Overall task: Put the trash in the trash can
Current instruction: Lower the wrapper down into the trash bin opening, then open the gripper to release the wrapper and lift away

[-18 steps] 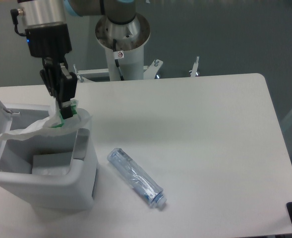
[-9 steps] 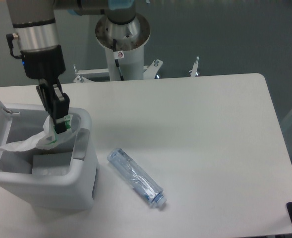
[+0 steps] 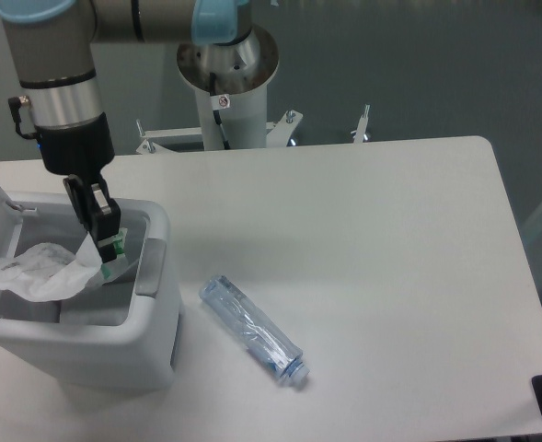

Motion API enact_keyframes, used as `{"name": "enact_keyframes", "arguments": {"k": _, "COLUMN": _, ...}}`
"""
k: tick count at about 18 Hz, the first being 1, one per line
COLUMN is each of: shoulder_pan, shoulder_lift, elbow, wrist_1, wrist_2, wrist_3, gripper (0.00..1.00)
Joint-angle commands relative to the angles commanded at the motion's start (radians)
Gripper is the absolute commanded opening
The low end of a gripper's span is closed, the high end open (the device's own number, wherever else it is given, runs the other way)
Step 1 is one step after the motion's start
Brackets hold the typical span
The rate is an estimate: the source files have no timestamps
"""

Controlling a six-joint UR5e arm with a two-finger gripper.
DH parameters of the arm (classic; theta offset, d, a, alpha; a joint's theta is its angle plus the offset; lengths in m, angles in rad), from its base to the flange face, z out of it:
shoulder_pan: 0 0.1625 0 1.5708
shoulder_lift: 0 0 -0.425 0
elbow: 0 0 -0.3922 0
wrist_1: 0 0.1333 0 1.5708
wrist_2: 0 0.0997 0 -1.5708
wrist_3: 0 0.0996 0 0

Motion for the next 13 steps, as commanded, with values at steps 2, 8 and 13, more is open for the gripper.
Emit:
{"name": "enact_keyframes", "arguments": {"k": 2, "shoulder_pan": -0.002, "shoulder_lift": 0.0, "elbow": -0.005, "wrist_1": 0.0, "wrist_2": -0.002, "wrist_3": 0.0, "gripper": 0.0}}
{"name": "enact_keyframes", "arguments": {"k": 8, "shoulder_pan": -0.003, "shoulder_lift": -0.021, "elbow": -0.002, "wrist_1": -0.017, "wrist_2": -0.053, "wrist_3": -0.082, "gripper": 0.0}}
{"name": "enact_keyframes", "arguments": {"k": 13, "shoulder_pan": -0.002, "shoulder_lift": -0.012, "elbow": -0.009, "wrist_1": -0.017, "wrist_2": -0.083, "wrist_3": -0.178, "gripper": 0.26}}
